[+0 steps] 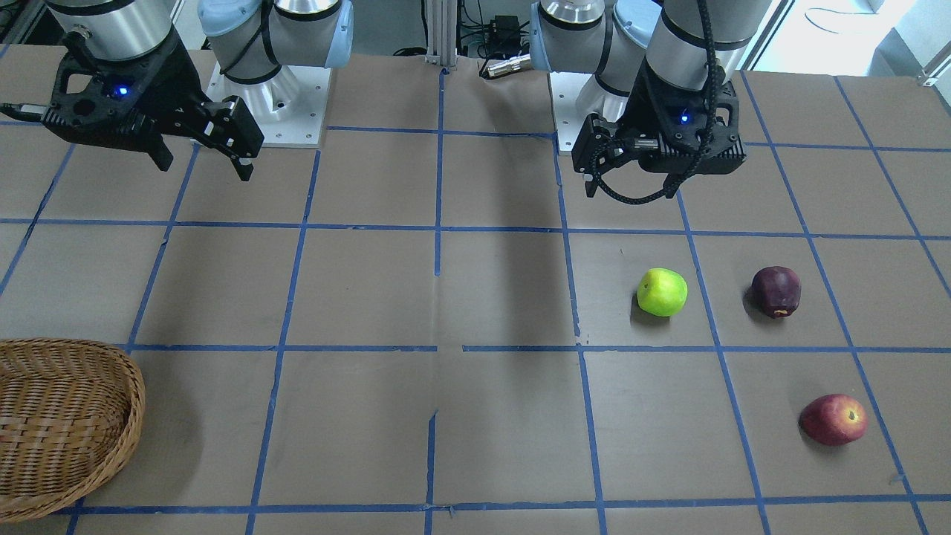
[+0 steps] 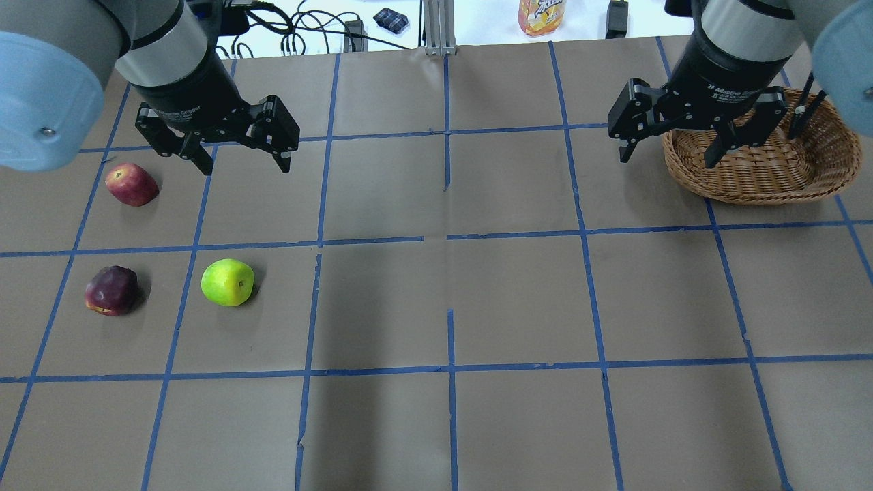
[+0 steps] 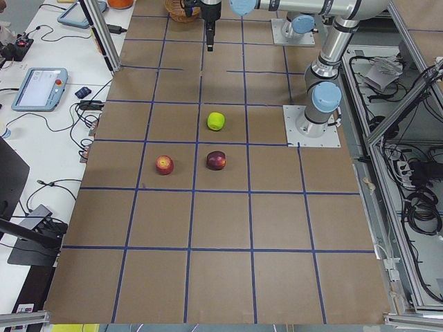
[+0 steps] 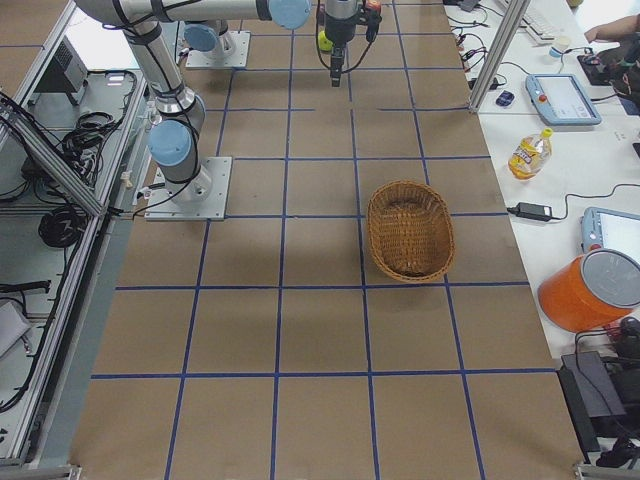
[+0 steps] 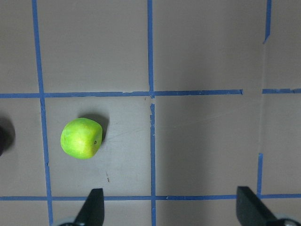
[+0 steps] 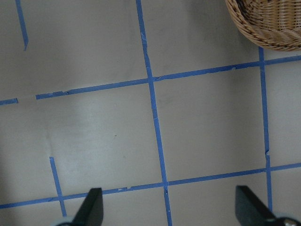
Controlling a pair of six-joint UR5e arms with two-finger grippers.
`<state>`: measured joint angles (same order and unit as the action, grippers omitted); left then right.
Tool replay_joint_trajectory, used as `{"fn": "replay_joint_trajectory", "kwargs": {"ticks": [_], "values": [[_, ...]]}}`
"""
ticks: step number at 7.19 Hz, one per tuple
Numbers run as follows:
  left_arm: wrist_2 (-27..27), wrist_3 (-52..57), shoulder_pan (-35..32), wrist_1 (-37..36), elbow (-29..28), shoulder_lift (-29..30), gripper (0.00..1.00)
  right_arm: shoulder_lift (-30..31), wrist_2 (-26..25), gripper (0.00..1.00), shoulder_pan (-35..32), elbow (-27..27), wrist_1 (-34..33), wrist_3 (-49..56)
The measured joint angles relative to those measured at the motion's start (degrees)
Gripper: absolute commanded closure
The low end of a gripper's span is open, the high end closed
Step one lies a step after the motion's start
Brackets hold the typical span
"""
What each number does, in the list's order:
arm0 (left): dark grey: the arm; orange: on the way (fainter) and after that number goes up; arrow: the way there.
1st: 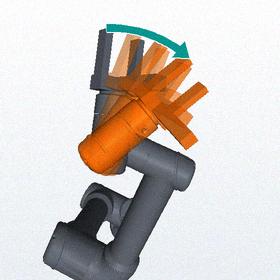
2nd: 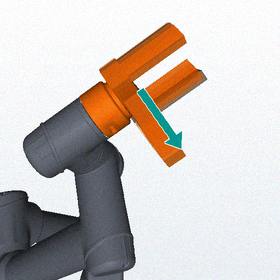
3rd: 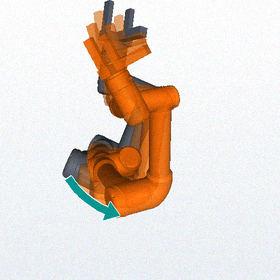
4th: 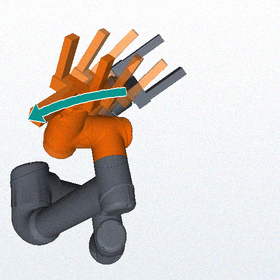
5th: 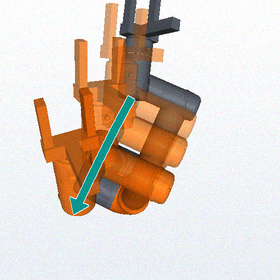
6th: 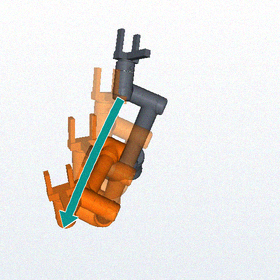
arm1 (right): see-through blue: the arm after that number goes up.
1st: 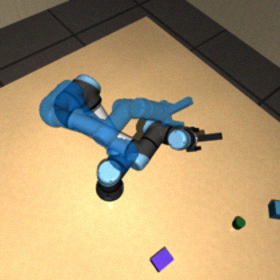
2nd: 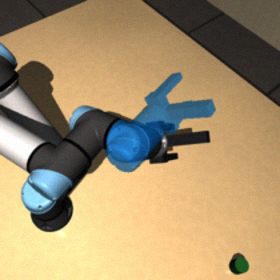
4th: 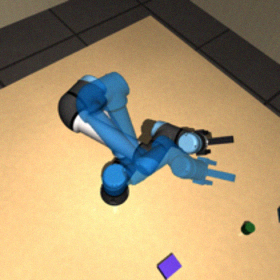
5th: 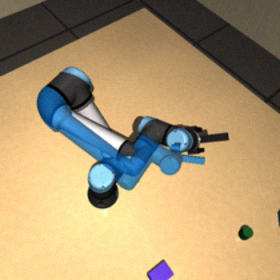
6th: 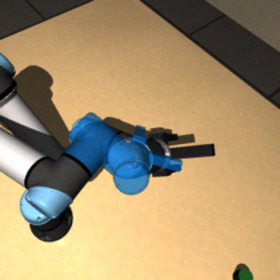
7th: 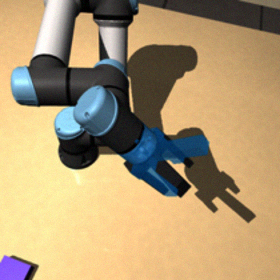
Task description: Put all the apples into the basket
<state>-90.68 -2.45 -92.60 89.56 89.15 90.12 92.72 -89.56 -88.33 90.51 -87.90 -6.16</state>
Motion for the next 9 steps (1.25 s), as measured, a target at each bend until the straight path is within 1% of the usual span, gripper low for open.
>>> {"fn": "replay_joint_trajectory", "kwargs": {"ticks": [9], "values": [[-0.2, 0.1, 0.1, -0.1, 0.9, -0.4, 0.00, 0.0, 0.2, 0.00, 0.0, 0.0, -0.1, 0.0]]}}
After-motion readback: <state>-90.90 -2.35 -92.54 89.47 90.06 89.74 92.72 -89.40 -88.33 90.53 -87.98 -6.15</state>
